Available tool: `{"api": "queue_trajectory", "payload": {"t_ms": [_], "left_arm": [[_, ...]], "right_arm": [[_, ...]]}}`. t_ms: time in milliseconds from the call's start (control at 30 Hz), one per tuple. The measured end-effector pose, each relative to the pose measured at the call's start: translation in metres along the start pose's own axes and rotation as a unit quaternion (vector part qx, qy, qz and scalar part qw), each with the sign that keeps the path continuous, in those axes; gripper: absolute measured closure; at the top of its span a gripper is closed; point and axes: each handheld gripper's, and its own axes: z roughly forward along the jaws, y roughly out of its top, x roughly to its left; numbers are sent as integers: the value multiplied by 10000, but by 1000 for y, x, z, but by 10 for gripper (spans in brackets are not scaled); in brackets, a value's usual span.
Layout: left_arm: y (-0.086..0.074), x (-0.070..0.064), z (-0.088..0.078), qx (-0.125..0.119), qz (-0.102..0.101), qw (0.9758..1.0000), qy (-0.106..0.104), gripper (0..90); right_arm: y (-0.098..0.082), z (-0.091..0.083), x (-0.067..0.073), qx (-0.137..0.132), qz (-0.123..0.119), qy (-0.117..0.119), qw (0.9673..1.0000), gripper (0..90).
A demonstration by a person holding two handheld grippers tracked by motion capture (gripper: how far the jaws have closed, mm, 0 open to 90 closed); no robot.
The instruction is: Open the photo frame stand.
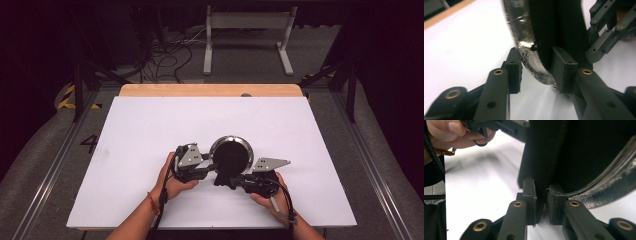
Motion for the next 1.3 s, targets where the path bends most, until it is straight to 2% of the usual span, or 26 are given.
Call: {"api": "queue_trajectory", "payload": {"t_ms": [233, 367, 567, 767, 867, 967, 1100, 1300], "left_arm": [[-2, 0, -2, -26, -55, 10000, -17, 648], [-3, -3, -4, -17, -11, 10000, 24, 656], [-3, -9, -6, 3, 71, 9998, 200, 664], [-3, -14, -10, 40, 256, 9990, 372, 684], [-4, -16, -9, 29, 301, 9985, 460, 690], [-4, -20, -7, 16, 427, 9965, 713, 691], [-5, -23, -4, -29, 461, 9945, 942, 698], [-6, -23, -2, -85, 439, 9939, 1007, 701]], "right_arm": [[0, 1, -1, -63, 28, -62, 10000, 775], [0, 2, -1, -64, 37, -70, 9999, 780], [-1, 1, -2, -74, 114, 87, 9999, 784], [-1, -3, 1, -9, 20, 211, 9998, 780], [0, -5, 2, 28, -36, 207, 9998, 776], [0, -7, 2, 35, -59, 202, 9998, 772], [1, -9, 1, 85, -86, 146, 9998, 763], [2, -13, -1, 47, -1, 121, 9999, 754]]}}
